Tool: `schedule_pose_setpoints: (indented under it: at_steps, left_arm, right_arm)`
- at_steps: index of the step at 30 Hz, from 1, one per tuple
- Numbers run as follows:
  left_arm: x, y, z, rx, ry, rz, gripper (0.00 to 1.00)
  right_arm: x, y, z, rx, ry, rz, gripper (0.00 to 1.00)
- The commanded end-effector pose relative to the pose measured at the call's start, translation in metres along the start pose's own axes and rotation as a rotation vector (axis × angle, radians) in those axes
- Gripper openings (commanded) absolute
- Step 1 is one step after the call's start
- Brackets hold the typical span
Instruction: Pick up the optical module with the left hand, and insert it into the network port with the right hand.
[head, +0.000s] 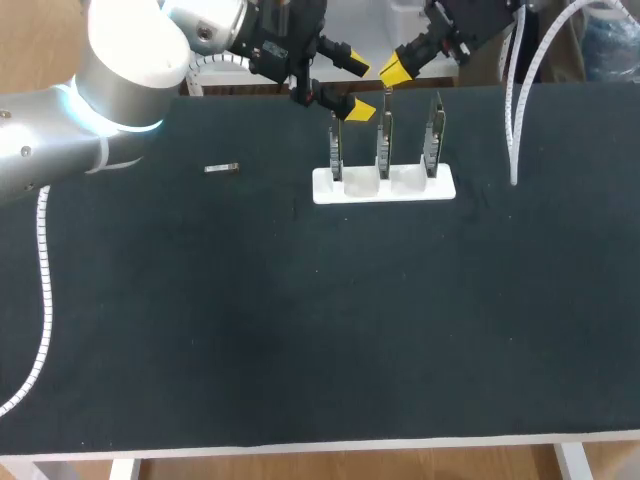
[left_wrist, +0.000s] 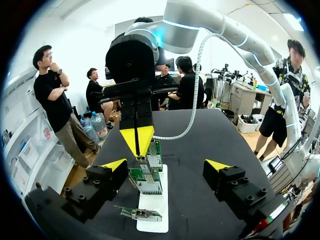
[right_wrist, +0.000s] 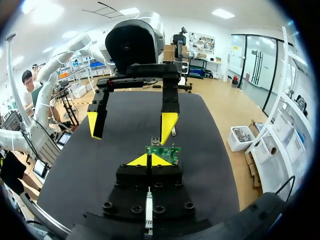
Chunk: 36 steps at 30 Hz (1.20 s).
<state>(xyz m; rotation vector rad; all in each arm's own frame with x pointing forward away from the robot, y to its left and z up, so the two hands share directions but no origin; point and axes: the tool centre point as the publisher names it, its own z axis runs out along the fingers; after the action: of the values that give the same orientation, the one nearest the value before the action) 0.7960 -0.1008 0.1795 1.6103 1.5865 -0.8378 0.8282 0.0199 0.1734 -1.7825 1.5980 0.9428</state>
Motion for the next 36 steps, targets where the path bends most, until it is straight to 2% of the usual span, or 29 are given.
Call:
schedule_pose_setpoints:
  at_steps: [1, 10, 36]
  left_arm:
    - [0.000, -0.001, 0.000, -0.002, -0.001, 0.002, 1.00]
    - [0.000, -0.001, 0.000, -0.002, -0.001, 0.002, 1.00]
    - [0.000, -0.001, 0.000, -0.002, -0.001, 0.002, 1.00]
  right_arm:
    - [0.002, -0.011, 0.002, -0.043, -0.003, 0.003, 0.00]
    - [0.004, -0.015, 0.000, -0.042, -0.004, 0.007, 0.00]
    - [0.027, -0.019, 0.018, -0.076, -0.018, 0.062, 0.00]
